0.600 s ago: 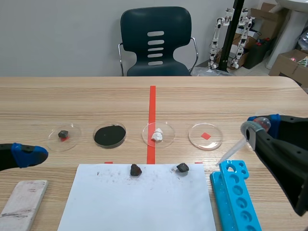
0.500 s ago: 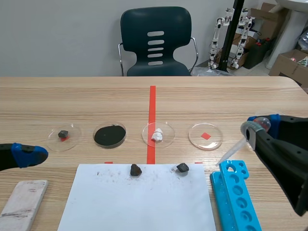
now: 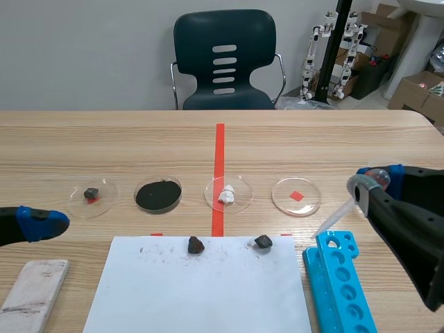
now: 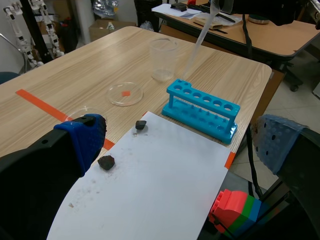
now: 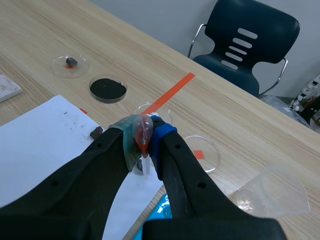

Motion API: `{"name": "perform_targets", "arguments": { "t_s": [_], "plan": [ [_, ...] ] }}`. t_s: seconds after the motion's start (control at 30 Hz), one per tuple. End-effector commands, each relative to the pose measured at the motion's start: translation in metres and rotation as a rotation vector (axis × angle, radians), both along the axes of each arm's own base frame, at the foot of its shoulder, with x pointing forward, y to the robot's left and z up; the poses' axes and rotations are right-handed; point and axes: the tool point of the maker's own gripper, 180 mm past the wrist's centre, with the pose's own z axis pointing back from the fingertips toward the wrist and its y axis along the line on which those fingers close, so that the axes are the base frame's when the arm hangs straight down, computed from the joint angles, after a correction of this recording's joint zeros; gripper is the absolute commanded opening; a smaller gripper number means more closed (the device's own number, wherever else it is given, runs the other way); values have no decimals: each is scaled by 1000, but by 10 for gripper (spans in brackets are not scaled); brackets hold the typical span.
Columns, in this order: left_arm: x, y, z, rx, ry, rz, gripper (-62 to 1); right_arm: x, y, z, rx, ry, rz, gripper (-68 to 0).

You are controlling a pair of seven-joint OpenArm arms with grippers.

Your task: Draw acid from the petri dish

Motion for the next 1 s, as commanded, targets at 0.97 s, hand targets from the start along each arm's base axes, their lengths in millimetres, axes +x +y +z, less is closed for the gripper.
{"name": "perform_targets", "arguments": {
  "t_s": [0.97],
  "plan": [
    [0,-2,5,-32,-4,0,6,97,-49,11,-69,-155,-153,-666]
  ]
}}
